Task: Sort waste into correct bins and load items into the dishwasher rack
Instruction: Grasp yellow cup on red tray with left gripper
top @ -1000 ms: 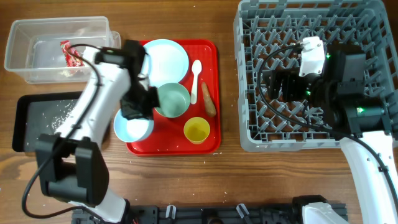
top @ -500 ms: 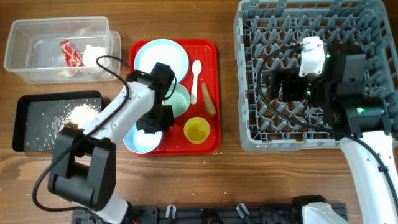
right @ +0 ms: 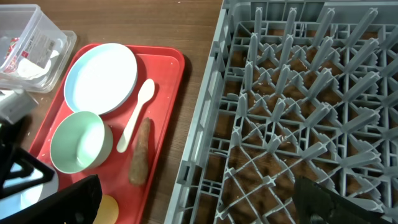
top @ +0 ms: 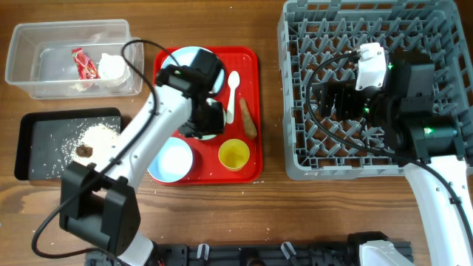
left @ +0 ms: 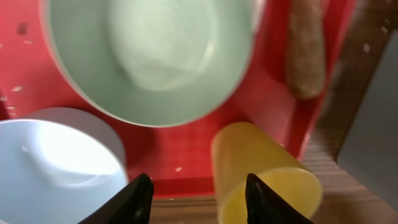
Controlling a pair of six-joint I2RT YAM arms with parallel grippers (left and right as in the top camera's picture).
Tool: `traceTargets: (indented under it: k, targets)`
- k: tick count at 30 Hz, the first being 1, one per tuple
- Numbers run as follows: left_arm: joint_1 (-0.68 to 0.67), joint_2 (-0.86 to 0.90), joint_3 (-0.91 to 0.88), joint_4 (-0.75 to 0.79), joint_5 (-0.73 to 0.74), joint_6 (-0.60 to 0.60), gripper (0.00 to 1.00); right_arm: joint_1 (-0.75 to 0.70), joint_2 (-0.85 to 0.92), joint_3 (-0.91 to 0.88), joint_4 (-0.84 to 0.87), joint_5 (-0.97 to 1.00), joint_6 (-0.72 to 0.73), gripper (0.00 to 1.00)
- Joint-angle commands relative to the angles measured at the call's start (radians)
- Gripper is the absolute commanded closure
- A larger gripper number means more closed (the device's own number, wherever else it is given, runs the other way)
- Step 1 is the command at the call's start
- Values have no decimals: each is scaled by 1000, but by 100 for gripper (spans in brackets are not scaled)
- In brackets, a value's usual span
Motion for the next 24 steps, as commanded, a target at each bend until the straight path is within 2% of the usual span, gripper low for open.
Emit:
traceTargets:
  k: [1, 12, 17, 21, 24]
  targets:
    - [-56, 5, -14, 7, 23, 26, 54, 0, 7, 15, 2, -13, 5, 0]
    - [-81, 5, -84, 39, 16, 25, 59, 0, 16, 15, -3, -13, 4, 0]
    - [-85, 5, -132, 81, 16, 22, 69, 0, 45, 15, -7, -14, 5, 0]
    - [-85, 5, -145, 113, 16, 21, 83, 0, 59, 15, -17, -14, 6, 0]
    - [-89, 5, -151, 138, 16, 21, 85, 0, 59, 15, -17, -14, 6, 0]
